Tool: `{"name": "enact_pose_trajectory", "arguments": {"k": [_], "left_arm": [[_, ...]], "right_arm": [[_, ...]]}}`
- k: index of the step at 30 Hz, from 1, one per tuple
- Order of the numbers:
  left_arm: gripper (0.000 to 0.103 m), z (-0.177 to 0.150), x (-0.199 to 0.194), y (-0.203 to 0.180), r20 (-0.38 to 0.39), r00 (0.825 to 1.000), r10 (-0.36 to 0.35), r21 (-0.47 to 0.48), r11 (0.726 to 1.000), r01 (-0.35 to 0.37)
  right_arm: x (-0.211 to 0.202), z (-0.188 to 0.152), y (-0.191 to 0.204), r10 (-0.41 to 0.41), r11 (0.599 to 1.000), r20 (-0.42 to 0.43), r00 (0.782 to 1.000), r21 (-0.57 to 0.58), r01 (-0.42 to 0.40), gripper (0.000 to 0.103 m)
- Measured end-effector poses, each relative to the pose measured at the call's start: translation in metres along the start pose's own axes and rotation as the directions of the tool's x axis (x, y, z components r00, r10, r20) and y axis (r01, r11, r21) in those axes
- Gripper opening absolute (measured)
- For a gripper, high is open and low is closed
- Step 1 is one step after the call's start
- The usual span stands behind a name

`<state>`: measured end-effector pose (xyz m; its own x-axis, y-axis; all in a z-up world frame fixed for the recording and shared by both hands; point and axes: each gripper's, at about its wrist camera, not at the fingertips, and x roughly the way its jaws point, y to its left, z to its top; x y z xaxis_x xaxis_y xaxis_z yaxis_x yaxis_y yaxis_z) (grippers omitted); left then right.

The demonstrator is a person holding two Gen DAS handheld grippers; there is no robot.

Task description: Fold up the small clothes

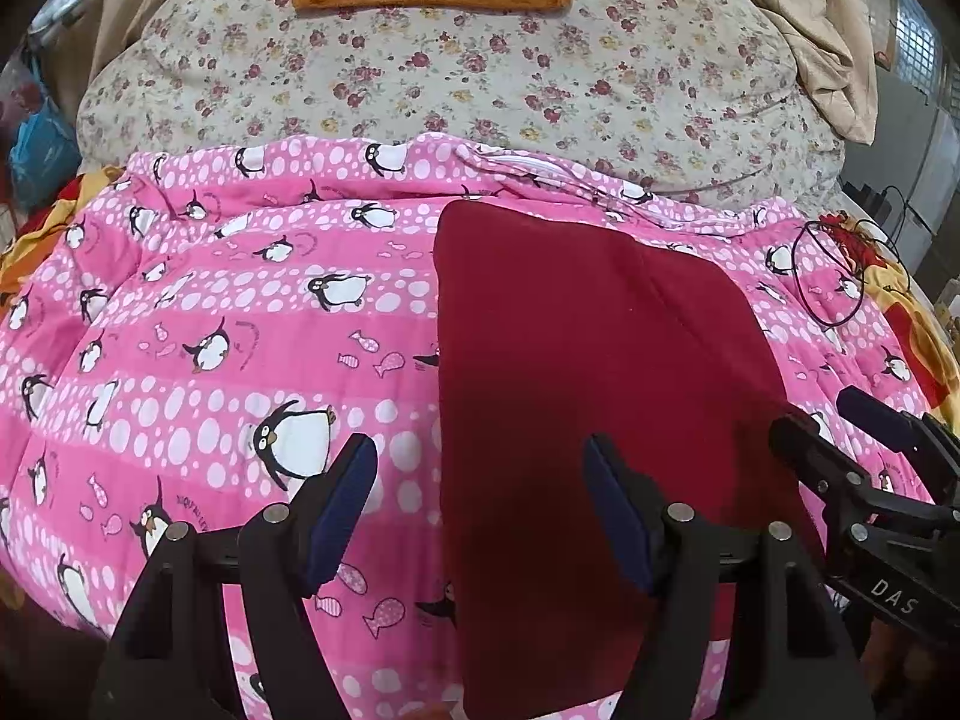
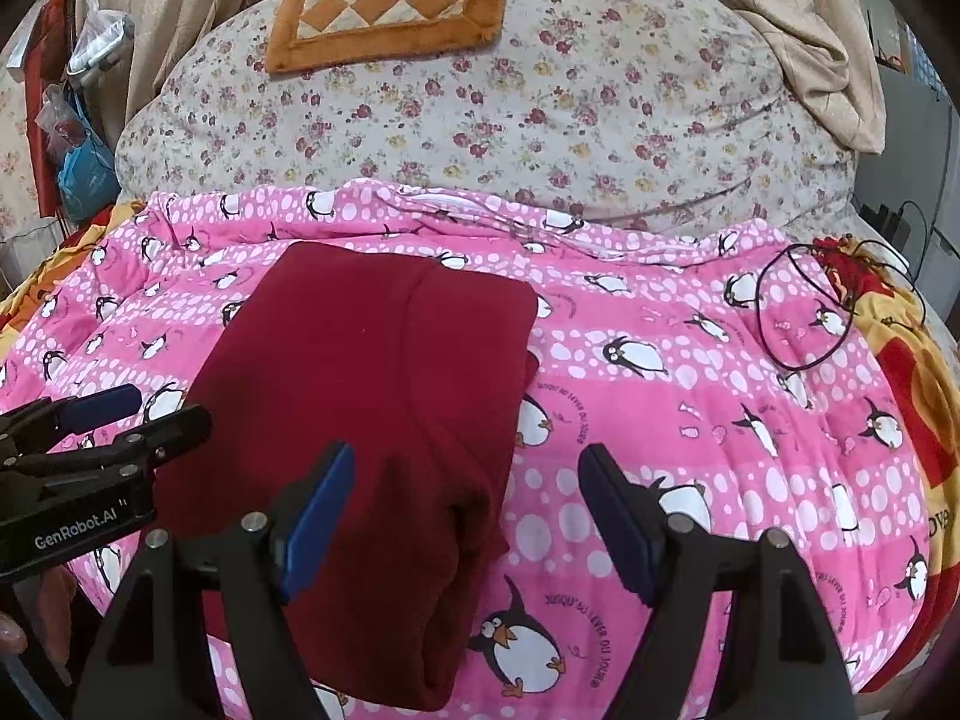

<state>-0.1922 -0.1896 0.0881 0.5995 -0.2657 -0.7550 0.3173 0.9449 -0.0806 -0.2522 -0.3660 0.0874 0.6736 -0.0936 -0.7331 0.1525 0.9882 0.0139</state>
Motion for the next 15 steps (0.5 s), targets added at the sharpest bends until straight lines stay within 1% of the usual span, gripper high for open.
{"name": "enact_pose_trajectory", "arguments": {"k": [15], "left_arm": [[0.063,-0.0007,-0.0014,0.0021,0.012,1.000,0.008,-0.005,1.000,-0.008]], "right_arm": [[0.0034,-0.0001,0.0003,-0.003,1.000,-0.009,1.000,0.017,0.003,0.080]]}}
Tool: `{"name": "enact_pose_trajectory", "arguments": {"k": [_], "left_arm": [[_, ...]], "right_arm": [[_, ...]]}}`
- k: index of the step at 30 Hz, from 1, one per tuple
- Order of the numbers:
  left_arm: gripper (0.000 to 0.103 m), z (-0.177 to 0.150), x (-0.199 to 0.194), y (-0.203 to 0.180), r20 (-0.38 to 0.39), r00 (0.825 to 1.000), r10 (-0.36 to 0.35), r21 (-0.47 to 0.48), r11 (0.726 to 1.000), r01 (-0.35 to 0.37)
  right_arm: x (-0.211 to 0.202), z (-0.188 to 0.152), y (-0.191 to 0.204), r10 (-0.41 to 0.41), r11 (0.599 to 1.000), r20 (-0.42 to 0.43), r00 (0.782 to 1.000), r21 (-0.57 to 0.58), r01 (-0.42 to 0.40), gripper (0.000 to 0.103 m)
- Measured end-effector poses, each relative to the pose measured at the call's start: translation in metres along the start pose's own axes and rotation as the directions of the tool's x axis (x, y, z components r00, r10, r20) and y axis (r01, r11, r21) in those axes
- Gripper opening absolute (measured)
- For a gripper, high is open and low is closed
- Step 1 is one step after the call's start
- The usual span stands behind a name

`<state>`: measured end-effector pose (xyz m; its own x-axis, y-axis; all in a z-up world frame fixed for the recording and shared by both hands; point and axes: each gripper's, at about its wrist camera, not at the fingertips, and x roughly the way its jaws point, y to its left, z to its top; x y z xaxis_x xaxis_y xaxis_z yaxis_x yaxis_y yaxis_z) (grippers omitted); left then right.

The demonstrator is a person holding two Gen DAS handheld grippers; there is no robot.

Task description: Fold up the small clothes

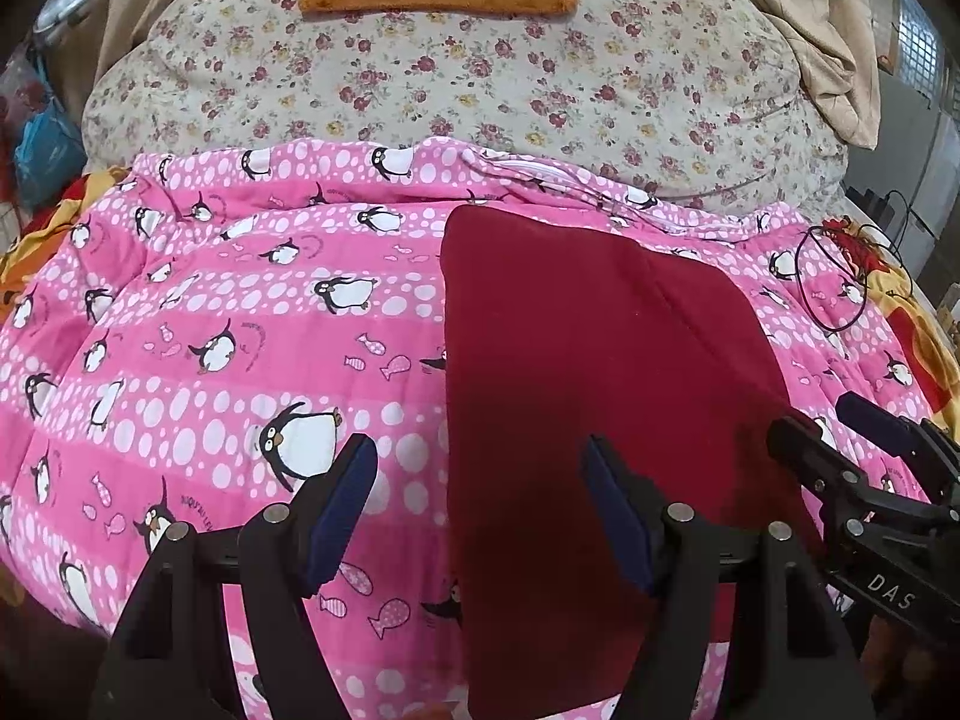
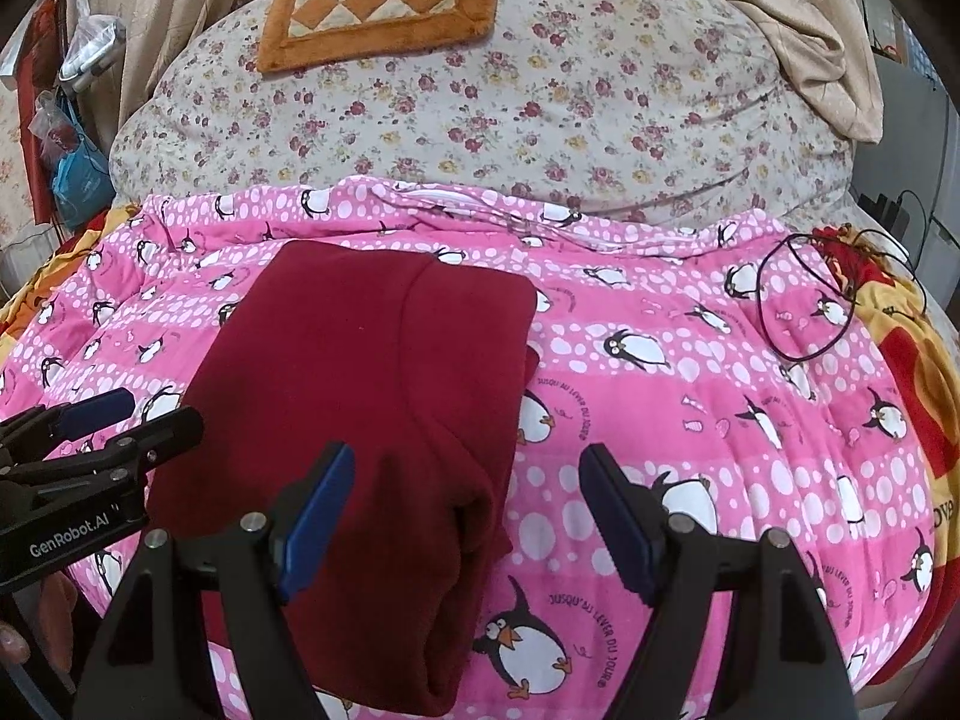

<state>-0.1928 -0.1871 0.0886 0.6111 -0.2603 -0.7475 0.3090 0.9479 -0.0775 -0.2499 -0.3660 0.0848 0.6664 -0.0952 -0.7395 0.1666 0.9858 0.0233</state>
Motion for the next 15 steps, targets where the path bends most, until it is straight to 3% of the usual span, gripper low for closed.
{"name": "enact_pose_trajectory", "arguments": {"k": [15], "left_arm": [[0.062,-0.0004,0.0006,-0.0018,-0.005,1.000,0.001,-0.004,1.000,-0.001]], "right_arm": [[0.0055,-0.0007,0.0021,0.004,1.000,-0.018,1.000,0.020,-0.004,0.081]]}}
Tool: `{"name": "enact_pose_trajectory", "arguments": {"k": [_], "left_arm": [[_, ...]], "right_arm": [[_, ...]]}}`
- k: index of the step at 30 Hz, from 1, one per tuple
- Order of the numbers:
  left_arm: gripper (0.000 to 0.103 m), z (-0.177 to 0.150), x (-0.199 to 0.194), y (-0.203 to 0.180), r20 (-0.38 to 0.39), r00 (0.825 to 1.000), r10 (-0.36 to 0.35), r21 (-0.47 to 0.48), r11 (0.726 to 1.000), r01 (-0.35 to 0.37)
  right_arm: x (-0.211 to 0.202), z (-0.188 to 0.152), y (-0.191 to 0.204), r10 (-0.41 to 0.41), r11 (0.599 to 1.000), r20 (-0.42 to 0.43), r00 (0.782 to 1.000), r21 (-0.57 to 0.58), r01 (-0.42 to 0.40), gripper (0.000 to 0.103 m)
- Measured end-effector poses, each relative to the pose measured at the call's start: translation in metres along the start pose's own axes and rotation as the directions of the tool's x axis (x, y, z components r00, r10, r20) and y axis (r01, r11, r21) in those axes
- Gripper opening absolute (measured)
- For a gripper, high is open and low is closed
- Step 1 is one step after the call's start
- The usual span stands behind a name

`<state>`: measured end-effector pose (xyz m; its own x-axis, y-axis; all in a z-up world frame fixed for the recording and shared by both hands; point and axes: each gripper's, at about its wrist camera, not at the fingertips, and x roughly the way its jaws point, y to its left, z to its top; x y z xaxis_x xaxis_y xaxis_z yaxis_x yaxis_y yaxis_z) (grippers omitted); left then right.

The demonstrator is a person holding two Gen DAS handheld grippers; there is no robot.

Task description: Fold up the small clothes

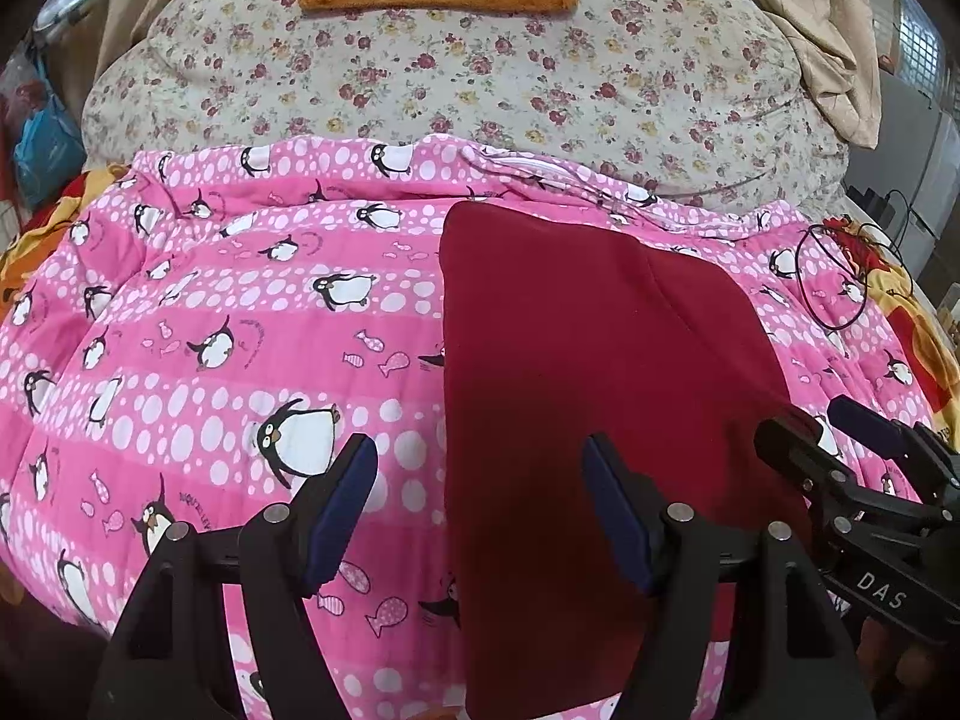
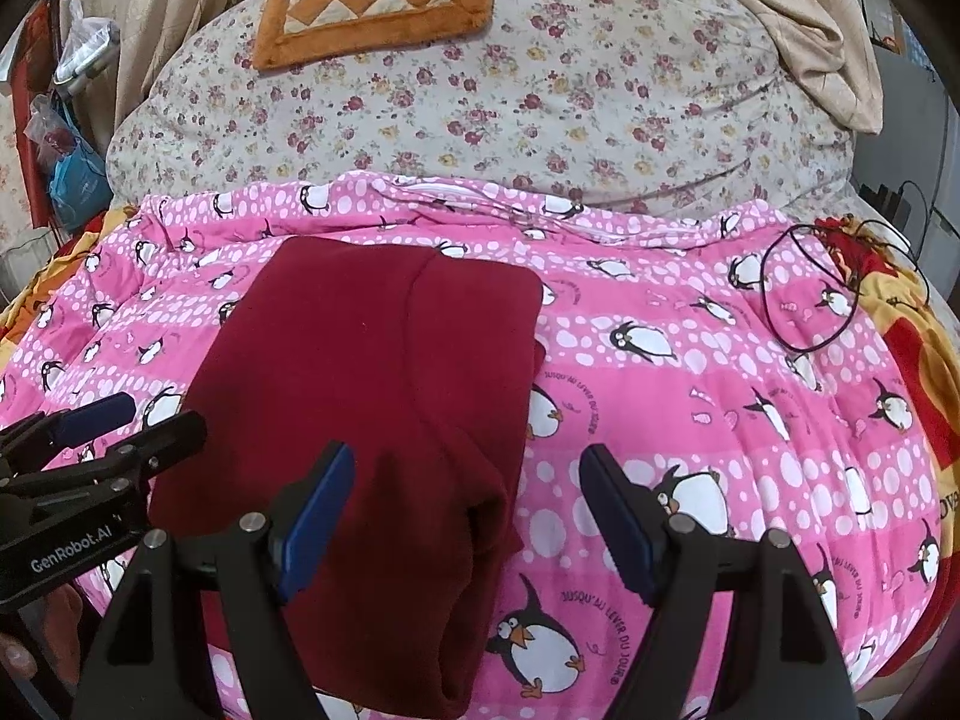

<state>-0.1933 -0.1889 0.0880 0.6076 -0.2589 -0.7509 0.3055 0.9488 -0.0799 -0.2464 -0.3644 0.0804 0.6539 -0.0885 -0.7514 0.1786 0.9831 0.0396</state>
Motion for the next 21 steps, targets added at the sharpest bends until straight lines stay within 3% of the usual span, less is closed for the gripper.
{"name": "enact_pose_trajectory", "arguments": {"k": [21], "left_arm": [[0.062,-0.0005,0.0028,0.0003,-0.008,1.000,-0.008,0.003,1.000,0.008]], "right_arm": [[0.0057,-0.0004,-0.0008,0.002,1.000,-0.012,1.000,0.012,-0.002,0.081]]}}
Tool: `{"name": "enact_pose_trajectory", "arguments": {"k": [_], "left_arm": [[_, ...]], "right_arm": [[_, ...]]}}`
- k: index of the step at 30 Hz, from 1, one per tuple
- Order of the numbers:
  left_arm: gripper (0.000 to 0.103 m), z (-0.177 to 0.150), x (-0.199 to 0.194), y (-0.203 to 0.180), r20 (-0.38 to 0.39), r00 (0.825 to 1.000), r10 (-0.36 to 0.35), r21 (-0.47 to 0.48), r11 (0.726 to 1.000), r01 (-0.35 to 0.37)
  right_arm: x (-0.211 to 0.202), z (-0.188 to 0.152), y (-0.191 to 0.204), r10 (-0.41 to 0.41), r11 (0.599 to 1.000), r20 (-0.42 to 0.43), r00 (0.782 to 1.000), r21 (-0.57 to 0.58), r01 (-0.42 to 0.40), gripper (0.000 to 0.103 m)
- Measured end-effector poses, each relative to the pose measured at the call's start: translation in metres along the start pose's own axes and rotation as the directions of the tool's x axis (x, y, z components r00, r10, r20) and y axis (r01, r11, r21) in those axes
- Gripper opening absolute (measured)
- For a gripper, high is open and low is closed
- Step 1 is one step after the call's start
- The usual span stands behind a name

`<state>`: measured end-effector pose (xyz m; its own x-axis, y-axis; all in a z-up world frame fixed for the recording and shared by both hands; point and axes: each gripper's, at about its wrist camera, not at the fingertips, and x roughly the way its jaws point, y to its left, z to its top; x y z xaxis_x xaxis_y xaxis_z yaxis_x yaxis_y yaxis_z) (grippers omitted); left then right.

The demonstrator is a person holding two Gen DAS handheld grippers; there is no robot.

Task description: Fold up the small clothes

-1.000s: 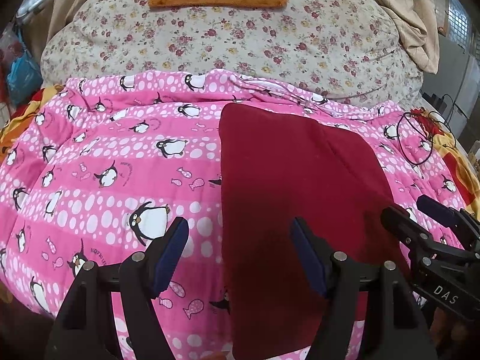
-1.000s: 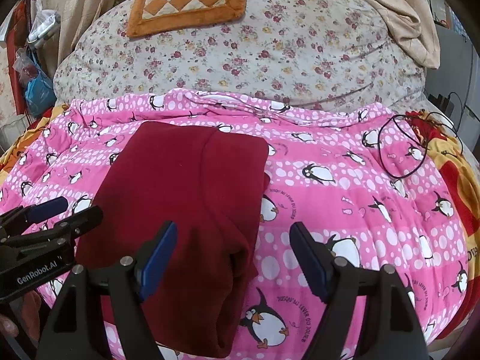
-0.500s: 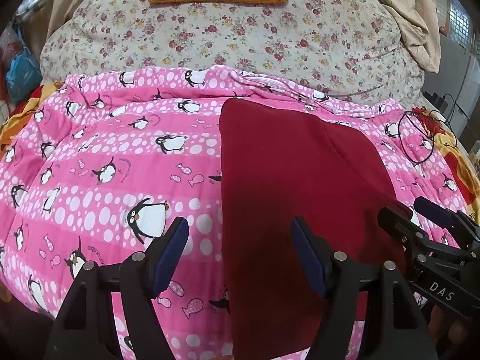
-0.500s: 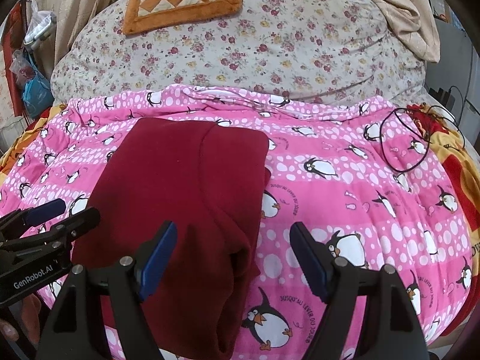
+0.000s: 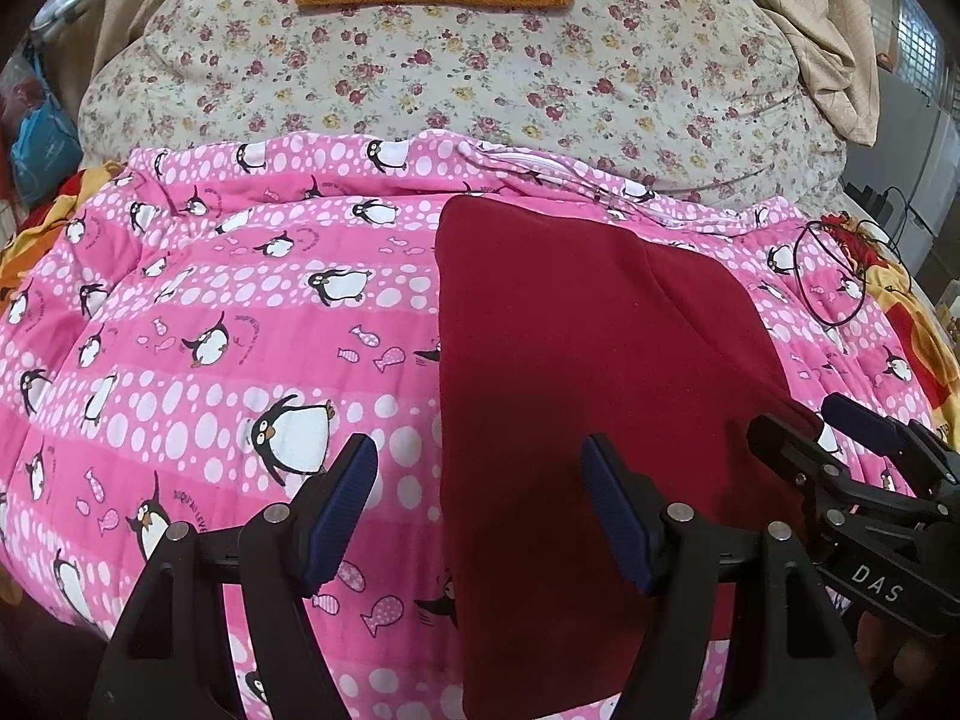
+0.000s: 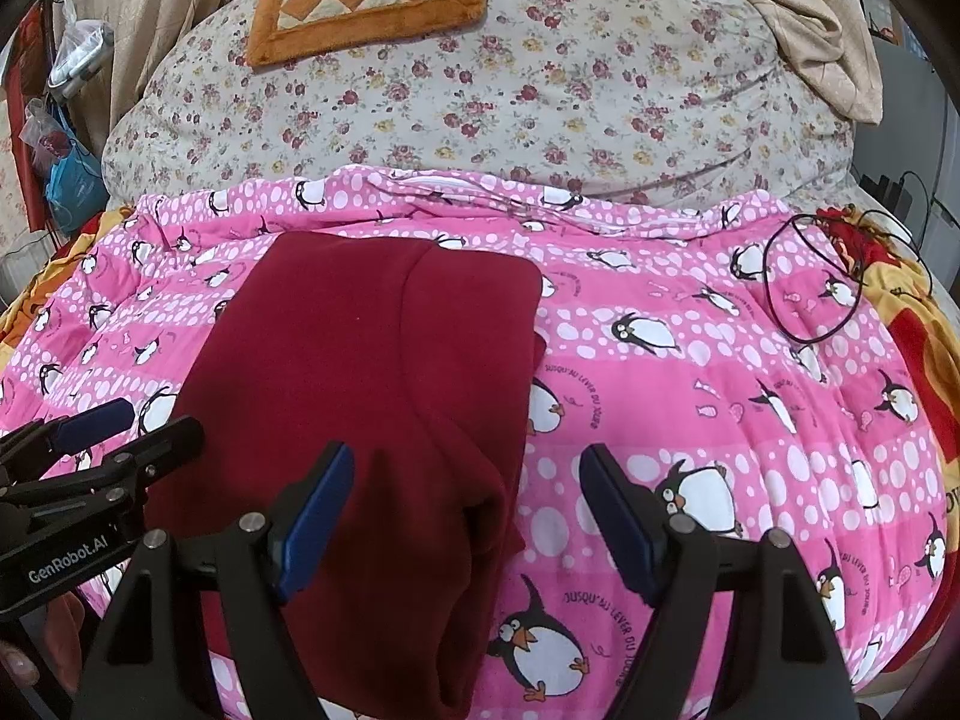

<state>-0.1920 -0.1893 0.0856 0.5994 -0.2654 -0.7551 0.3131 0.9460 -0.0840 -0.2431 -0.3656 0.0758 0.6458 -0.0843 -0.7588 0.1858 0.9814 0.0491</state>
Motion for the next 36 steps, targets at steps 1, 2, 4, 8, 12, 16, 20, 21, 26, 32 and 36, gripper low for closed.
{"name": "enact_pose_trajectory", "arguments": {"k": [1,2,4,8,12,16,20,21,26,32,36], "left_arm": [[0.062,-0.0001,0.0001,-0.0007,0.000,1.000,0.002,0.002,1.000,-0.002],[0.062,-0.0002,0.0001,-0.0014,0.001,1.000,0.003,0.004,1.000,-0.003],[0.062,-0.0004,0.0005,-0.0022,-0.001,1.000,0.006,0.006,1.000,-0.006],[0.062,-0.0009,0.0007,-0.0016,0.001,1.000,0.011,0.010,1.000,-0.011],[0.062,-0.0016,0.0011,-0.0014,0.002,1.000,0.012,0.012,1.000,-0.012],[0.062,-0.0015,0.0010,-0.0010,0.002,1.000,0.011,0.012,1.000,-0.011],[0.062,-0.0015,0.0009,-0.0010,0.002,1.000,0.010,0.012,1.000,-0.010],[0.062,-0.0015,0.0009,-0.0010,0.003,1.000,0.011,0.011,1.000,-0.011],[0.062,-0.0010,0.0001,-0.0002,0.006,1.000,0.011,0.007,1.000,-0.011],[0.062,-0.0004,-0.0016,0.0018,0.009,1.000,0.010,-0.001,1.000,-0.010],[0.062,0.0001,-0.0010,0.0033,0.011,1.000,0.013,-0.004,1.000,-0.013]], "right_arm": [[0.0002,0.0000,0.0001,0.001,1.000,0.000,1.000,-0.001,-0.001,0.081],[0.0003,0.0000,0.0002,0.000,1.000,-0.001,1.000,0.000,0.000,0.081],[0.0001,0.0000,0.0001,0.000,1.000,0.000,1.000,0.000,0.000,0.081],[0.0012,-0.0003,0.0001,0.000,1.000,0.002,1.000,0.003,0.000,0.081],[0.0028,-0.0011,-0.0017,-0.001,1.000,-0.002,1.000,0.007,0.001,0.081],[0.0034,-0.0011,-0.0019,-0.001,1.000,-0.005,1.000,0.003,0.001,0.081],[0.0030,-0.0011,-0.0008,0.000,1.000,-0.005,1.000,-0.002,0.000,0.081],[0.0030,-0.0010,-0.0007,0.000,1.000,-0.005,1.000,-0.002,0.000,0.081],[0.0029,-0.0010,-0.0004,0.000,1.000,-0.003,1.000,-0.001,0.000,0.081],[0.0030,-0.0008,0.0005,0.000,1.000,-0.005,1.000,-0.004,0.000,0.081],[0.0035,-0.0005,0.0023,0.003,1.000,-0.006,1.000,-0.012,-0.003,0.081]]}}
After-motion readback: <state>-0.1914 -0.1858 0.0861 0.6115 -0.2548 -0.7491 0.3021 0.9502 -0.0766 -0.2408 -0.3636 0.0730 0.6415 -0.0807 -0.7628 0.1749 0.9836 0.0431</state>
